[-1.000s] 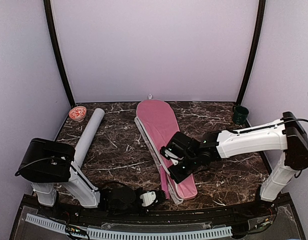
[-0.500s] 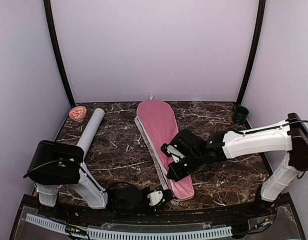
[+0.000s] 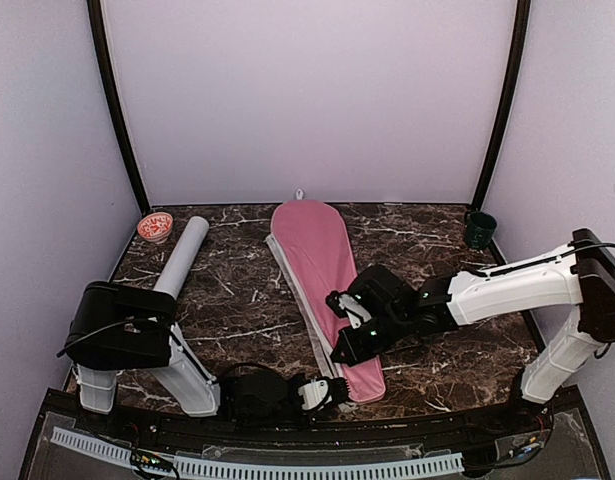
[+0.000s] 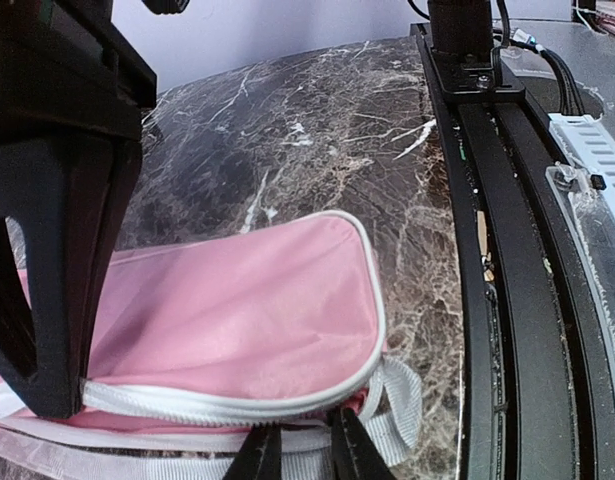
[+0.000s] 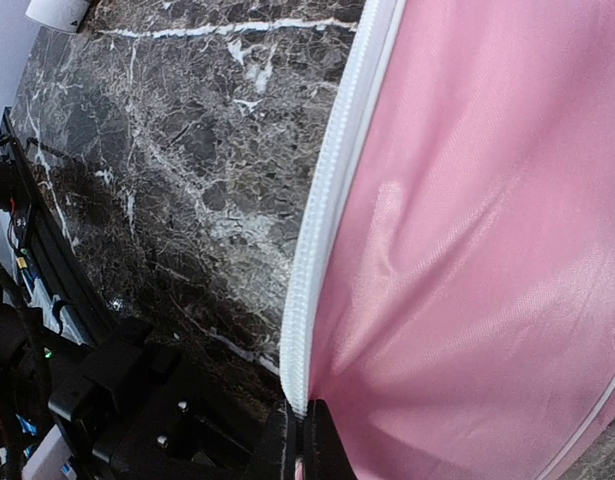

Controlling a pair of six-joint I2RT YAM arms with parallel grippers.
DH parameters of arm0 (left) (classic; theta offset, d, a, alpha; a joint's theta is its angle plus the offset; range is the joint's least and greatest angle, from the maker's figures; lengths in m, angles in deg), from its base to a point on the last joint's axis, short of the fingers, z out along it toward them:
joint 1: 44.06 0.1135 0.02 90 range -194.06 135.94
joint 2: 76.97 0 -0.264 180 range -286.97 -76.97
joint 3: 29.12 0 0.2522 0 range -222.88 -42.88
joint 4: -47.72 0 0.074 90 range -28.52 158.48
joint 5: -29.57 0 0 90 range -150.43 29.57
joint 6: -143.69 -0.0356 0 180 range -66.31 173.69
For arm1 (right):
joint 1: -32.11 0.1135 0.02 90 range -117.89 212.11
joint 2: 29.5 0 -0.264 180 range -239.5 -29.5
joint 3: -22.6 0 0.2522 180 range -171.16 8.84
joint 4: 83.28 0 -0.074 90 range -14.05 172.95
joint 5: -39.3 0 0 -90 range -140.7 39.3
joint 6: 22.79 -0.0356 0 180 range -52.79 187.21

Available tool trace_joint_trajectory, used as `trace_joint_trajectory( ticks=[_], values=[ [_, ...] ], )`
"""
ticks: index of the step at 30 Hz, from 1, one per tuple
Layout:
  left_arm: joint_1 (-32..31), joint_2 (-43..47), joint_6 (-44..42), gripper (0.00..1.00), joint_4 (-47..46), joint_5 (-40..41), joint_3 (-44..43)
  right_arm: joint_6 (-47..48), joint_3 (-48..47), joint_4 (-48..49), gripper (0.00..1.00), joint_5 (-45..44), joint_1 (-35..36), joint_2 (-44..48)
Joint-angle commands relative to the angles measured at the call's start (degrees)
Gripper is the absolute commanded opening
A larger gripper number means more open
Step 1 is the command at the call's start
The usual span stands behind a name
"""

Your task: Pack up the badminton gear

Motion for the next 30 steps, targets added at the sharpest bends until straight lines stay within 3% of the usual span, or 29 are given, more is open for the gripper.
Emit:
trace_joint_trajectory(
  ticks=[1,9,13,19,24,30],
  values=[
    [2.7,0.2,-0.8,0.18,-1.7,2.9,-3.3,-2.7,0.4,3.7,0.0,10.2,1.7,2.1],
    [2.9,-2.8,-0.8,0.18,-1.8,1.0,-4.6,-4.8,1.6,6.1,0.0,11.1,1.4,3.0],
    [3.0,-2.3,-0.6,0.23,-1.9,0.1,-2.6,-4.6,2.5,6.2,0.0,10.9,0.5,3.2],
    [2.1,3.2,-1.4,0.37,0.4,-1.2,0.7,-3.2,5.9,5.5,0.0,8.9,-1.6,1.0],
    [1.7,8.7,0.6,0.38,0.9,-1.6,4.6,-2.3,8.0,6.3,0.0,7.9,-2.6,-1.3],
    [2.2,13.3,6.4,0.38,1.0,4.7,9.0,0.4,8.8,2.8,0.0,3.3,-2.5,-6.1]
  ],
)
